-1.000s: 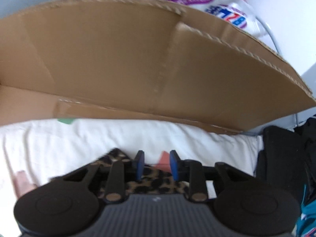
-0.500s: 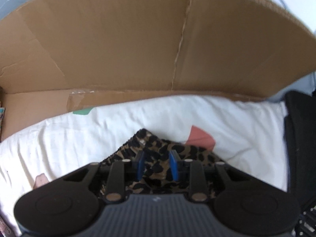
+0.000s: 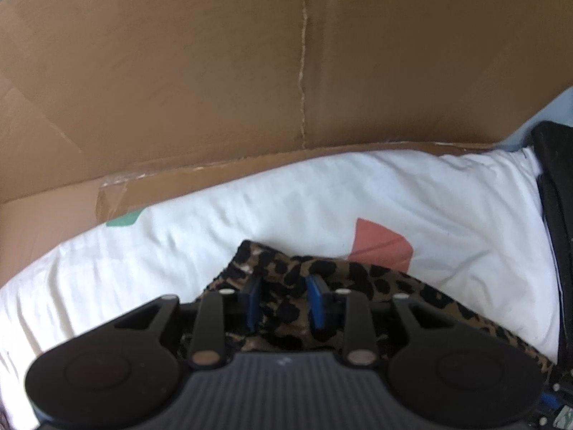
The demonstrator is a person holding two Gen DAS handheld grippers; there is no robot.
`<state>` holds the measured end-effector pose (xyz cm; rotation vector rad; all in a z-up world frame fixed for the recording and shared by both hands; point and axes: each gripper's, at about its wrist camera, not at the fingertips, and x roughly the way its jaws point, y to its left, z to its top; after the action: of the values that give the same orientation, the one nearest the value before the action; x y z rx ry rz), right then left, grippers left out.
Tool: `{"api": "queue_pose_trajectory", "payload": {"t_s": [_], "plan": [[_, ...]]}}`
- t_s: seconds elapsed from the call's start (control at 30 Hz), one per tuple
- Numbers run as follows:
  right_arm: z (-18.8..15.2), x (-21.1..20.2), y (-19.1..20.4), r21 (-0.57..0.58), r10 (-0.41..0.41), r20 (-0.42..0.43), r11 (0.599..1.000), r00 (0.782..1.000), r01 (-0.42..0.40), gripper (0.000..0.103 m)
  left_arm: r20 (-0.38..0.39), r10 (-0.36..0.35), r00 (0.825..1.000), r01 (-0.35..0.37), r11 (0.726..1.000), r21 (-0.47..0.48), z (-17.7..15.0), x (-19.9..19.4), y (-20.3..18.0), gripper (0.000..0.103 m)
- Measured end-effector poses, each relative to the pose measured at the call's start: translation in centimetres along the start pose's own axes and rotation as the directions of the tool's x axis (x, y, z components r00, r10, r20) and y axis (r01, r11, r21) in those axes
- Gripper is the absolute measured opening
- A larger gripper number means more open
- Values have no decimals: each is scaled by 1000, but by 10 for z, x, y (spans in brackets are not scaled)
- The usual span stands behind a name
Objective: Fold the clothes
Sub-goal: 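Grip and lift the skirt waistband with the left gripper while the right gripper opens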
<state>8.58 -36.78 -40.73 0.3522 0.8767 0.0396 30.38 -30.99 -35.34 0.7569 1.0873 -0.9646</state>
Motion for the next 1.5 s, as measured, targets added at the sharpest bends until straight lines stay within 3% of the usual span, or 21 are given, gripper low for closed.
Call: {"api": "queue_pose_trajectory", "payload": {"t_s": [0.07, 0.2, 0.4, 0.53, 0.73, 1.03, 1.17, 1.37, 1.5], "plan": [[-3, 5, -3, -1, -14, -9, 1000, 1000, 14, 14, 5, -1, 1000, 1, 1000, 14, 0, 2, 0, 34], [-6, 11, -7, -5, -49, -11, 999, 999, 49, 5, 18, 1, 1000, -2, 999, 47, 1, 7, -3, 36], [-4, 13, 1, -67, -109, 6, 992, 994, 109, 4, 35, 6, 999, -8, 998, 63, 1, 10, -6, 40], [1, 14, 2, -93, -201, 29, 975, 979, 203, 4, 44, 3, 999, -7, 998, 70, 2, 6, -7, 40], [3, 15, -6, -91, -189, 21, 978, 982, 190, 4, 66, -38, 997, 32, 995, 90, 0, -18, 4, 29], [4, 19, -8, -70, -178, 20, 981, 984, 179, 4, 74, -94, 993, 83, 987, 138, -28, -66, 17, 27], [5, 20, -9, -64, -171, 18, 983, 985, 172, 4, 68, -71, 995, 60, 986, 152, -46, -59, 14, 27], [5, 21, -11, -66, -165, 16, 984, 986, 166, 4, 65, -42, 997, 37, 996, 79, -61, -36, 15, 27], [5, 21, -11, -68, -161, 13, 984, 987, 162, 4, 71, -24, 997, 17, 995, 99, -66, -24, 9, 26]]}}
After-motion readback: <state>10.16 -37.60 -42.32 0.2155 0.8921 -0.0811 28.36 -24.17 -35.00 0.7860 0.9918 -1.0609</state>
